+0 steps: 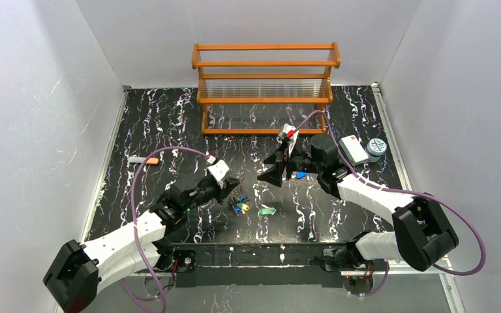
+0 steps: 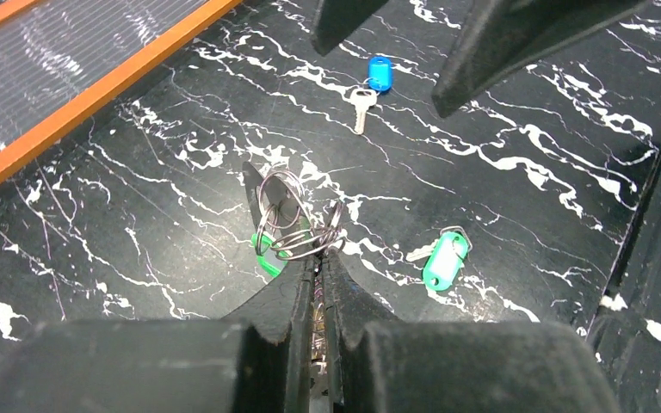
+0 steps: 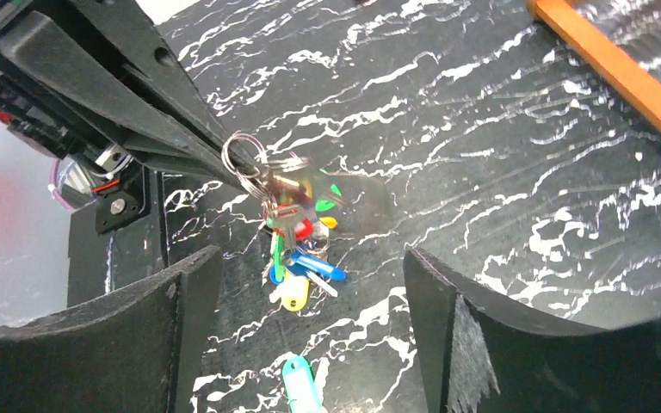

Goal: Put the keys on the keyring
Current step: Adjust the keyring.

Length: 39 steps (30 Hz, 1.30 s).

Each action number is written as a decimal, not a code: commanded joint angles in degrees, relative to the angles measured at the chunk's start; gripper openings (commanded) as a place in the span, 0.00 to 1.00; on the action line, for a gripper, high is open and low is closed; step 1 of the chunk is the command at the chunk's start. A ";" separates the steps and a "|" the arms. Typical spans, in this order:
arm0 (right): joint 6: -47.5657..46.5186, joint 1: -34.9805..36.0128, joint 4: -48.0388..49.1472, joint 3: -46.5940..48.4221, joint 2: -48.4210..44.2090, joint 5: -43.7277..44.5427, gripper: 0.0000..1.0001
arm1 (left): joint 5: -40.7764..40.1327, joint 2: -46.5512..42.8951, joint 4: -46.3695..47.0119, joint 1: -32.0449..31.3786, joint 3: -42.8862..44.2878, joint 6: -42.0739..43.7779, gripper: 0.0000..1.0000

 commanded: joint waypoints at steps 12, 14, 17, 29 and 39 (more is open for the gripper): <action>12.31 -0.82 -27.02 5.85 8.70 6.73 0.66 | -16.97 8.62 -9.26 -0.17 2.94 -18.76 0.00; 12.91 -0.87 -28.49 5.70 8.46 10.11 0.64 | -17.55 11.10 -10.29 -0.01 3.82 -19.05 0.00; 13.63 -0.87 -31.60 6.03 7.80 15.77 0.63 | -18.20 15.57 -9.83 0.29 4.11 -20.20 0.00; 12.22 -0.91 -40.15 10.58 10.33 31.02 0.57 | -10.57 24.63 -6.44 3.02 5.86 -18.71 0.00; 11.05 -6.12 -40.34 13.87 12.07 31.37 0.56 | -8.59 13.55 -9.53 3.04 5.14 -9.26 0.00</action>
